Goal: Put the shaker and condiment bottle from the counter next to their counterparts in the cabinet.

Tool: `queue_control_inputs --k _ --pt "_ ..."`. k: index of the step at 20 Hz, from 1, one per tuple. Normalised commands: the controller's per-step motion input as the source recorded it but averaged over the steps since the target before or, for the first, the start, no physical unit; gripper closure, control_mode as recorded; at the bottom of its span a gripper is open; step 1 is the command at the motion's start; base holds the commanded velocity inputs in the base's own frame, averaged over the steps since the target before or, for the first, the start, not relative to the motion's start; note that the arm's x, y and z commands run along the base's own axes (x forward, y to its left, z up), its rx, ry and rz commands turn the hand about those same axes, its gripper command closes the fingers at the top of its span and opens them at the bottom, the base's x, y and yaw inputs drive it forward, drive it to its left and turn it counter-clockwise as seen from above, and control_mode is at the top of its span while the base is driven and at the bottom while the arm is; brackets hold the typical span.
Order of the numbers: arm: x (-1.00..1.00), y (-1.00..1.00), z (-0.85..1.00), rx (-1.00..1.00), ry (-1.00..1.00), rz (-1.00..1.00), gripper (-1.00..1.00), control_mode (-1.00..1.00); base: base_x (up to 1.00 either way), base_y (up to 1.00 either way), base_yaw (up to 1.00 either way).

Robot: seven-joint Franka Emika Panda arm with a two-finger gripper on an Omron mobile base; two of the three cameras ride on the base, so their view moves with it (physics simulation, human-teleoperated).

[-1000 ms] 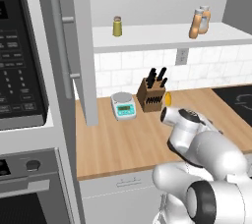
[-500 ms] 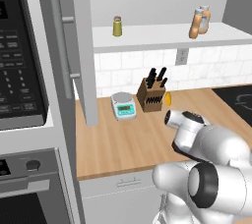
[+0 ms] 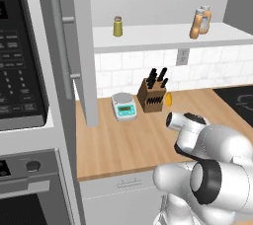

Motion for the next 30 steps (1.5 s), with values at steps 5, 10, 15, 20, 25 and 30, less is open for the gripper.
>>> queue_control_inputs --k 5,10,15,20,25,30 --pt "0.20 0.11 0.01 0.00 -0.16 0.22 -1.00 -1.00 0.00 0.00 0.00" --pt "0.21 0.00 0.00 0.01 0.01 0.19 -1.00 -1.00 0.00 0.00 0.00" --pt "0.00 0.00 -0.26 0.00 0.05 0.00 -1.00 -1.00 0.00 0.00 0.00" --pt "0.04 -0.01 -0.48 0.00 0.05 0.00 -1.00 -1.00 0.00 0.00 0.00" --pt "0.07 0.00 -0.42 0.00 0.01 0.00 -1.00 -1.00 0.00 0.00 0.00" --pt "0.08 0.00 -0.23 0.00 0.00 0.00 -1.00 -1.00 0.00 0.00 0.00"
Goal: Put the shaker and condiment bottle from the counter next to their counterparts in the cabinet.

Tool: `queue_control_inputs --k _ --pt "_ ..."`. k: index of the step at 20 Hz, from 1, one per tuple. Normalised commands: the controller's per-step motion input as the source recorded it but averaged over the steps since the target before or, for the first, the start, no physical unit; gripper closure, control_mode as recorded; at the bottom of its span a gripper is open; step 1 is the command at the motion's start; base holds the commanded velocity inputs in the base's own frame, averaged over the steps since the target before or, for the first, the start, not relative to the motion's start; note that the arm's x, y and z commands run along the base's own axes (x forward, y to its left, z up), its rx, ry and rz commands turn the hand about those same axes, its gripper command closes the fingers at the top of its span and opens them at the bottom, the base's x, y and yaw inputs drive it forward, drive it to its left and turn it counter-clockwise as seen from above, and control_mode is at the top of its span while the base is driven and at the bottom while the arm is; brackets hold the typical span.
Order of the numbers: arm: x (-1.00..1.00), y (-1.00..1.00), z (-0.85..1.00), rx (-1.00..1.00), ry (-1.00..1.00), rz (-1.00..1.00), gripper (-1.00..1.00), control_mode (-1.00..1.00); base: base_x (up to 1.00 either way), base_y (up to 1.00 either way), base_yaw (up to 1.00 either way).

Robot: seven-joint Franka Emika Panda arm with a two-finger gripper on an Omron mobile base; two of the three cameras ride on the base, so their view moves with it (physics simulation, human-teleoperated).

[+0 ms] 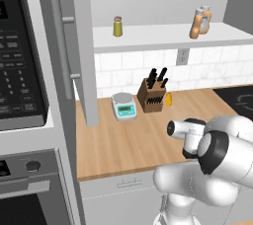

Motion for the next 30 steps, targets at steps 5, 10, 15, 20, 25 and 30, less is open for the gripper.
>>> queue_control_inputs --k 5,10,15,20,25,30 --pt "0.10 -0.03 -0.19 0.00 0.00 0.00 -1.00 -1.00 0.00 0.00 0.00" --pt "0.04 -0.15 -0.13 0.00 0.00 0.00 -1.00 -1.00 0.00 0.00 0.00" --pt "0.00 -0.01 -0.20 0.00 0.00 0.00 1.00 -1.00 0.00 0.00 0.00" --pt "0.00 -0.01 -0.11 0.01 0.00 0.00 1.00 -1.00 0.00 0.00 0.00" --pt "-0.08 0.03 0.55 0.00 -0.01 0.12 1.00 -1.00 0.00 0.00 0.00" --pt "-0.02 0.08 0.78 0.00 0.00 0.23 1.00 -1.00 0.00 0.00 0.00"
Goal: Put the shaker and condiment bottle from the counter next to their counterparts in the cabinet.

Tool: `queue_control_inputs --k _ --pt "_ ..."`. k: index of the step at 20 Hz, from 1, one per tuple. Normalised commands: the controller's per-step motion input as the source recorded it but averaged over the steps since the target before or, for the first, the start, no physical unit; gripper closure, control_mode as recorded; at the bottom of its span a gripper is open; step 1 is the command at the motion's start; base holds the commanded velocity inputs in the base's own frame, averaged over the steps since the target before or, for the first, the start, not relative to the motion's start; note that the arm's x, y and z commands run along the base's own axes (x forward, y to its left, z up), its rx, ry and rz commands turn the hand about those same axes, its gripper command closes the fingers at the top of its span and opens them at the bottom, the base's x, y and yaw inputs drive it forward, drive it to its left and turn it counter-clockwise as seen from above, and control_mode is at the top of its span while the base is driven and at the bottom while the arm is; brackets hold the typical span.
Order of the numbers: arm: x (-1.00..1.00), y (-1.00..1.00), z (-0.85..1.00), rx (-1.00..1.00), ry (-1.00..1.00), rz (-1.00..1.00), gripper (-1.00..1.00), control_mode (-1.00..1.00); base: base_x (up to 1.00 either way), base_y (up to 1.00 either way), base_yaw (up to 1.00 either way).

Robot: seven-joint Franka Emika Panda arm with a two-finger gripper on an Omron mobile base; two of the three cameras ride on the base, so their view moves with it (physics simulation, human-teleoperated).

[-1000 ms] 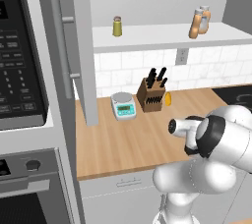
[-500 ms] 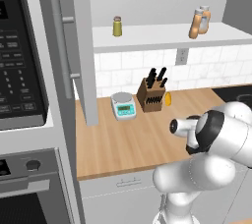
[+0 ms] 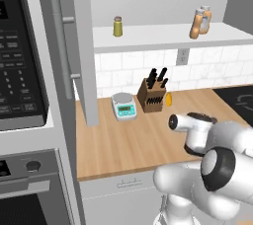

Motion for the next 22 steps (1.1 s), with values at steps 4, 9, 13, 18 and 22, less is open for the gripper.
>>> queue_control_inputs --k 4,9,13,18,22 --pt "0.00 0.07 0.74 0.04 0.00 0.37 1.00 -1.00 0.00 0.00 0.00" --pt "0.00 0.11 0.56 0.02 0.01 0.48 1.00 -1.00 0.00 0.00 0.00" --pt "-0.08 0.19 0.33 0.02 0.04 0.62 1.00 -1.00 0.00 0.00 0.00" --pt "-0.35 0.25 0.35 0.00 0.00 0.59 1.00 -1.00 0.00 0.00 0.00" --pt "-0.47 0.33 0.44 0.00 0.00 0.55 1.00 -1.00 0.00 0.00 0.00"
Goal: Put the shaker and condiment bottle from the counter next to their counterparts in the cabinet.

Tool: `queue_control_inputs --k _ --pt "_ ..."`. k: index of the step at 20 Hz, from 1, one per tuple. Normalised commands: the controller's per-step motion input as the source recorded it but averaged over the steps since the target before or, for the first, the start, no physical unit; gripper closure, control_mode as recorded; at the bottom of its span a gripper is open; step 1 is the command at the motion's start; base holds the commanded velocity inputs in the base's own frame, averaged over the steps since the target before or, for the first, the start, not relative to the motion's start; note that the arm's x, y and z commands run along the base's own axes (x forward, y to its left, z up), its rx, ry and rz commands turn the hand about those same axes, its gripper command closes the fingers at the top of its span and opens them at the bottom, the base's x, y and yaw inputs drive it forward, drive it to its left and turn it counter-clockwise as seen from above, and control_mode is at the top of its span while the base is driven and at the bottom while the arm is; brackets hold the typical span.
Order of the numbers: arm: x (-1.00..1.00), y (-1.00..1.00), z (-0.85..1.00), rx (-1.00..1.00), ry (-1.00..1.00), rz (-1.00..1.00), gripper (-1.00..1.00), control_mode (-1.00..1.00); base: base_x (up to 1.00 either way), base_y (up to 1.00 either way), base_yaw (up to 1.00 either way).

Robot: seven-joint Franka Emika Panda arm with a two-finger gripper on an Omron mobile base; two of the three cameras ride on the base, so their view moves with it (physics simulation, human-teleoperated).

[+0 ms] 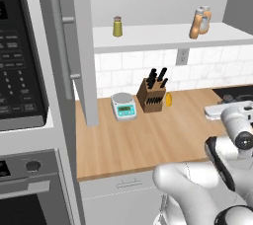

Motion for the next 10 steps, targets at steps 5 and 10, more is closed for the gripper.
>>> queue_control_inputs --k 5,10 --pt "-0.38 0.48 0.45 0.00 -0.01 0.52 1.00 -1.00 0.00 0.00 0.00" --pt "-0.03 0.29 0.06 0.01 0.01 0.21 1.00 -1.00 0.00 0.00 0.00"
